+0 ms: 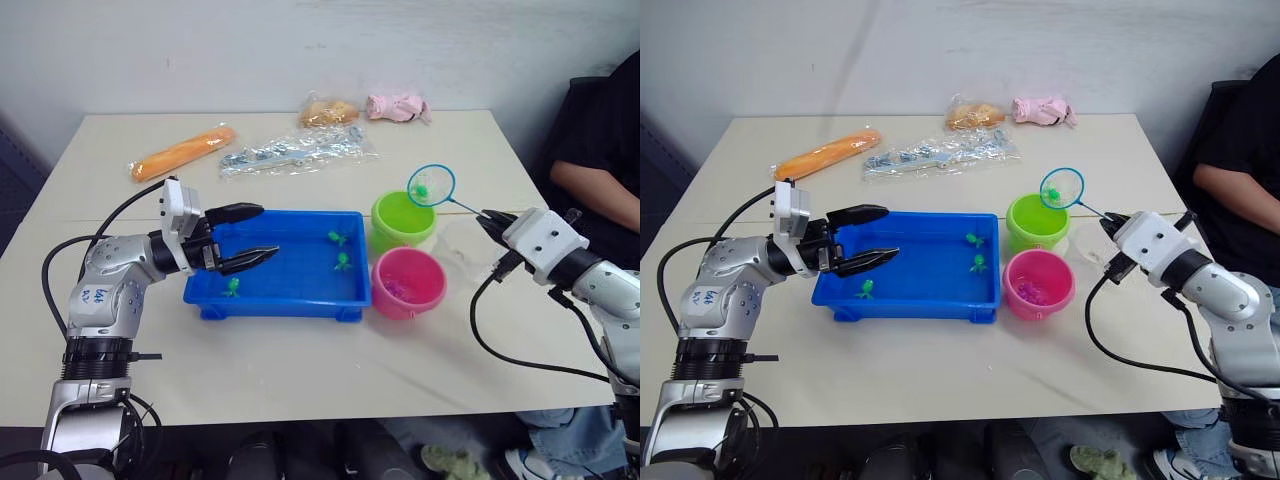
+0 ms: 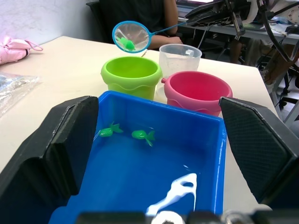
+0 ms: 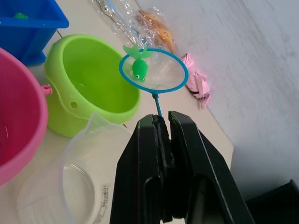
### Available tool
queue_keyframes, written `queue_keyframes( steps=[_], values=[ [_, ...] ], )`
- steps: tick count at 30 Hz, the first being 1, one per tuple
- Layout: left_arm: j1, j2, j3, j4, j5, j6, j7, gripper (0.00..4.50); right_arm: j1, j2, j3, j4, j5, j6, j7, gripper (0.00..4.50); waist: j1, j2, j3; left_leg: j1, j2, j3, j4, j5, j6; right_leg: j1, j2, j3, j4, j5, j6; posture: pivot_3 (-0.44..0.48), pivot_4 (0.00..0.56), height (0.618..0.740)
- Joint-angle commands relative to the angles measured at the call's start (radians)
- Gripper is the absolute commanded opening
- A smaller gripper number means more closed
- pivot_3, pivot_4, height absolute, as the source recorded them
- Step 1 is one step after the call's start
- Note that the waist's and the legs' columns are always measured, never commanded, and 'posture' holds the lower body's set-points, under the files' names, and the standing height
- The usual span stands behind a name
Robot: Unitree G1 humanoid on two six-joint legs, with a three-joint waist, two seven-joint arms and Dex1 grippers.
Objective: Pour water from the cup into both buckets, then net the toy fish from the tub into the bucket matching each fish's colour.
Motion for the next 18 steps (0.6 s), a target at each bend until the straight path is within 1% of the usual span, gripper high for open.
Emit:
queue_keyframes(
  steps=[1,6,11,14,16,18],
  values=[
    [0.009,-0.001,0.020,-0.050,-0.023,-0.012,-0.001,4.44,0.002,-0.027,-0.012,-0.001,-0.061,-0.082,-0.032,0.00,-0.002,0.000,0.000,0.000,0.000,0.000,0.000,0.000,0.000,0.000,0.000,0.000,0.000,0.000,0.000,0.000,0.150,0.740],
    [0.016,-0.004,0.021,-0.058,-0.025,-0.009,0.003,4.44,0.005,-0.059,0.006,0.024,-0.123,-0.188,-0.030,0.00,-0.003,0.000,0.000,0.000,0.000,0.000,0.000,0.000,0.000,0.000,0.000,0.000,0.000,0.000,0.000,0.000,0.150,0.740],
    [0.012,-0.007,0.020,-0.055,-0.022,-0.011,0.004,4.44,0.003,-0.098,0.022,0.057,-0.227,-0.319,-0.076,0.00,-0.001,0.000,0.000,0.000,0.000,0.000,0.000,0.000,0.000,0.000,0.000,0.000,0.000,0.000,0.000,0.000,0.150,0.740],
    [0.010,-0.008,0.019,-0.051,-0.020,-0.013,0.003,4.44,0.004,-0.098,0.016,0.077,-0.271,-0.362,-0.117,0.00,-0.002,0.000,0.000,0.000,0.000,0.000,0.000,0.000,0.000,0.000,0.000,0.000,0.001,0.000,0.000,0.000,0.150,0.740],
    [0.008,-0.010,0.018,-0.050,-0.020,-0.014,0.003,4.44,0.005,-0.141,0.039,0.103,-0.361,-0.455,-0.148,0.00,-0.003,0.000,0.000,0.001,0.000,0.000,0.000,0.000,0.000,0.000,0.000,0.000,0.001,0.000,0.000,0.000,0.150,0.740],
    [0.007,-0.013,0.017,-0.047,-0.019,-0.016,0.003,4.44,0.003,-0.160,0.050,0.126,-0.424,-0.494,-0.186,0.00,-0.002,0.000,0.000,0.001,0.000,0.000,0.001,0.000,0.000,0.000,0.000,0.000,0.001,0.000,0.000,0.000,0.150,0.740]
  ],
)
